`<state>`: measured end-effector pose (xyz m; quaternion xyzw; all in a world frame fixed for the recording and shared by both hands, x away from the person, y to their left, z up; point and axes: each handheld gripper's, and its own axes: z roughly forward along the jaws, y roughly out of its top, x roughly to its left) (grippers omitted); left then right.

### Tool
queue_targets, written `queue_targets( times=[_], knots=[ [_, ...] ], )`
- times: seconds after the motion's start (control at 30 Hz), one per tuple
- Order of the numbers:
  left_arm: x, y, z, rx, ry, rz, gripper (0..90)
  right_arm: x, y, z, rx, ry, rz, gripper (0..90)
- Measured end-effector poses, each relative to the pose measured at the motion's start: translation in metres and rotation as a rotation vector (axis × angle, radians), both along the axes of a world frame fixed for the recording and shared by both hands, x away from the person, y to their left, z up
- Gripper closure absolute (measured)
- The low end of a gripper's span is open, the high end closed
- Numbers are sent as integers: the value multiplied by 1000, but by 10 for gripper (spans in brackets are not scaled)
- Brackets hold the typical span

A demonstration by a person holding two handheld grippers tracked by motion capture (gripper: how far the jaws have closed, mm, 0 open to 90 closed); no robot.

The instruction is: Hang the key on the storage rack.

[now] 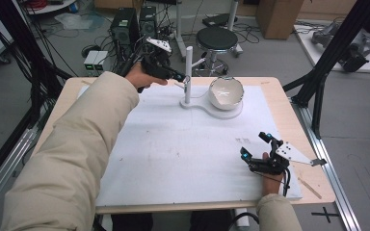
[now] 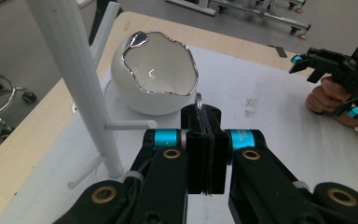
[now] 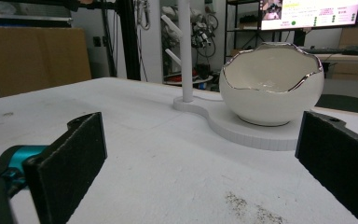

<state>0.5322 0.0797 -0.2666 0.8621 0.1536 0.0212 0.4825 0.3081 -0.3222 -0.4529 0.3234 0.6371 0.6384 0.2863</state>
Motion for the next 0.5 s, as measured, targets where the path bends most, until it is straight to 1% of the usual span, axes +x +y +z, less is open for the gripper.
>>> queue_targets(
  times=[0.03, 0.07, 0.17, 0.2, 0.27, 0.3, 0.37, 0.4, 0.43, 0.5],
  knots=[
    [1, -2, -1, 2, 6, 8, 891, 0, 1, 0, 5, 2, 2, 10],
    [2, -3, -2, 1, 12, -1, 891, 0, 1, 0, 5, 2, 2, 10],
    [5, -6, -7, 7, 17, -4, 890, 0, 1, 0, 7, 4, 3, 9],
    [6, -7, -8, 17, 14, -2, 890, 0, 1, 0, 7, 4, 3, 9],
    [7, -9, -12, 15, 29, 3, 890, 0, 1, 0, 6, 5, 2, 10],
    [9, -9, -13, 22, 25, 1, 890, 0, 1, 0, 7, 3, 1, 10],
    [10, -11, -15, 21, 31, 7, 890, 0, 1, 0, 8, 7, 2, 10],
    [11, -11, -16, 31, 33, 5, 890, -1, 0, 0, 5, 10, 3, 10],
    [11, -11, -18, 26, 36, 9, 890, 0, 0, 0, 2, 7, 3, 9],
    [13, -11, -19, 32, 36, 16, 889, 0, 0, 0, 2, 7, 3, 10]
  ],
)
